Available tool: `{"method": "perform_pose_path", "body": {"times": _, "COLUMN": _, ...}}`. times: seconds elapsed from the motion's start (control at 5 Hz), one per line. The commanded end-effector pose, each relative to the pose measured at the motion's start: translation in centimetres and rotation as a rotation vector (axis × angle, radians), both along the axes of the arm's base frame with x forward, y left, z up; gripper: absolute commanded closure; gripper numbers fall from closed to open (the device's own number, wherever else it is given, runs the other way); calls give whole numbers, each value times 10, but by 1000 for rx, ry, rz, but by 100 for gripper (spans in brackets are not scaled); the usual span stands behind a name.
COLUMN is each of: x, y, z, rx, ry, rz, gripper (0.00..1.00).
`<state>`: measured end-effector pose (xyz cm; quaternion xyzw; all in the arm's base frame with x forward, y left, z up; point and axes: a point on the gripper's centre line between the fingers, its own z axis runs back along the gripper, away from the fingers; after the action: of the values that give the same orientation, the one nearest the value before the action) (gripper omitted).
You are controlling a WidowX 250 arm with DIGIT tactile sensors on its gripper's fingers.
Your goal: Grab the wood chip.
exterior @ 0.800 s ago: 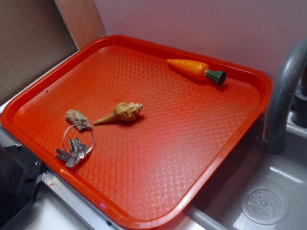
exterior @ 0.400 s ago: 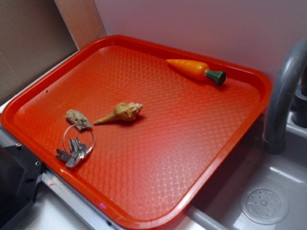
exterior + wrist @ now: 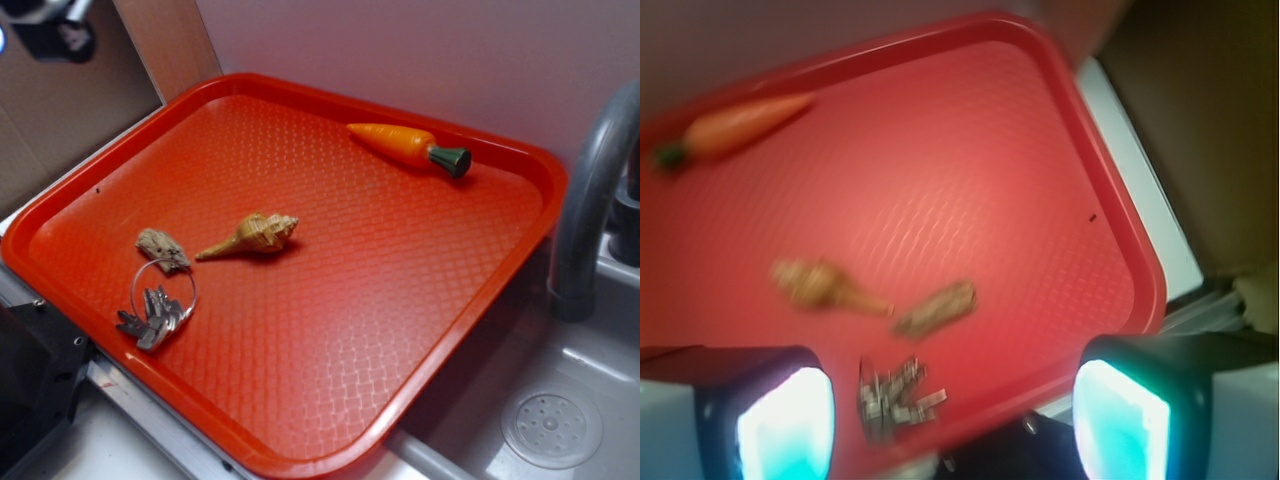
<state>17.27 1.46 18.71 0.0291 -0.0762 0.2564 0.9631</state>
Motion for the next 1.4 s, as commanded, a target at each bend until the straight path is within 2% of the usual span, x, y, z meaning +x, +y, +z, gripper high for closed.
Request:
{"method": "perform_pose_path", "body": {"times": 0.0, "x": 20, "y": 24, "z": -65, "rx": 16, "ry": 29, "rz": 498, "gripper": 0}}
{"method": "perform_pose_path", "body": {"times": 0.2, "x": 18, "y": 23, "z": -98, "rx": -69, "ry": 30, "rz": 539, "gripper": 0}}
{"method": "perform_pose_path", "body": {"times": 0.6, "x": 4, "y": 5, "z": -159, "rx": -337, "ry": 137, "rz": 579, "gripper": 0}}
{"method": "perform_pose_path", "body": {"times": 0.8, "x": -2, "y": -14, "z": -168, "rx": -427, "ry": 187, "rz": 624, "gripper": 0}}
{"method": "perform_pose_path", "body": {"times": 1.0, "x": -4, "y": -28, "z": -169, "rx": -397, "ry": 212, "rz": 638, "gripper": 6}}
{"method": "perform_pose_path", "body": {"times": 1.2, "x": -3, "y": -28, "z": -169, "rx": -390, "ry": 219, "rz": 644, "gripper": 100}}
